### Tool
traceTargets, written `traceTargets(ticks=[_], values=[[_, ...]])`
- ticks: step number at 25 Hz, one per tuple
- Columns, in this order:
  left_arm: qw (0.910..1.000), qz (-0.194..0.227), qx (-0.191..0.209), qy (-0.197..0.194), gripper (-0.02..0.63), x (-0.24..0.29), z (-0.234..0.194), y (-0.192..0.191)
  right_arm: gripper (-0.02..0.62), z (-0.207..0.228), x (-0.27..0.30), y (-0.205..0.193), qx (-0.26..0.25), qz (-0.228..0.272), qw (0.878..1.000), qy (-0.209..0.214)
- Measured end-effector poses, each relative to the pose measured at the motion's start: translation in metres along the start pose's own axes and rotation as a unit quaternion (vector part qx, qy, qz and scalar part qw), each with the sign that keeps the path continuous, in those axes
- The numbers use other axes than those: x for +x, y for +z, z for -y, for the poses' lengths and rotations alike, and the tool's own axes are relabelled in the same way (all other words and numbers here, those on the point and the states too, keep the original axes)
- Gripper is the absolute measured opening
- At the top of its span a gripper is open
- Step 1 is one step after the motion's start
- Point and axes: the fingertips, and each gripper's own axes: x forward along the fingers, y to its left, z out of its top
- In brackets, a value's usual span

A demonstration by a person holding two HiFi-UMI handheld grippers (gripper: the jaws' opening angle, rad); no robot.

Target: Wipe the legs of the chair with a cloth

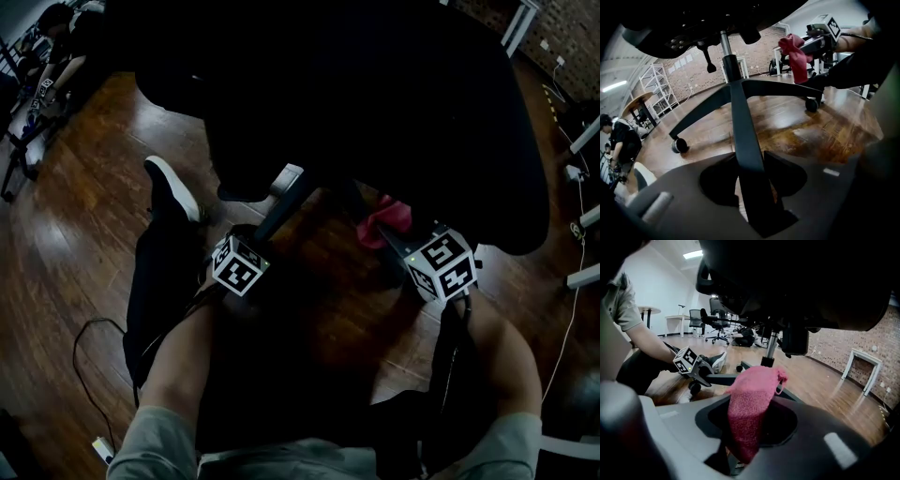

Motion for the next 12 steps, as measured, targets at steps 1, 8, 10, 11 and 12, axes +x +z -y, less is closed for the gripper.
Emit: traceTargets(ticks=[1, 8, 10, 11, 12], values=[[1.0000, 0.001, -0.004, 0.008, 0.165, 0.006, -0.007, 0.004, 0.123, 0.001, 0.000, -0.003, -0.001, -0.003, 1.000, -0.001], [0.9989, 0.026, 0.036, 0.017, 0.156, 0.035, -0.040, 0.022, 0.123, 0.010, 0.008, -0.013, 0.002, -0.012, 0.999, -0.030], [0.9980, 0.034, 0.052, 0.008, 0.158, 0.042, -0.050, 0.027, 0.123, 0.015, 0.014, -0.011, 0.003, -0.015, 0.999, -0.040], [0.9977, 0.037, 0.057, 0.007, 0.158, 0.046, -0.055, 0.030, 0.123, 0.017, 0.018, -0.009, 0.002, -0.018, 0.999, -0.043], [0.9973, 0.039, 0.062, 0.006, 0.158, 0.050, -0.061, 0.033, 0.123, 0.018, 0.023, -0.007, 0.001, -0.021, 0.999, -0.046]])
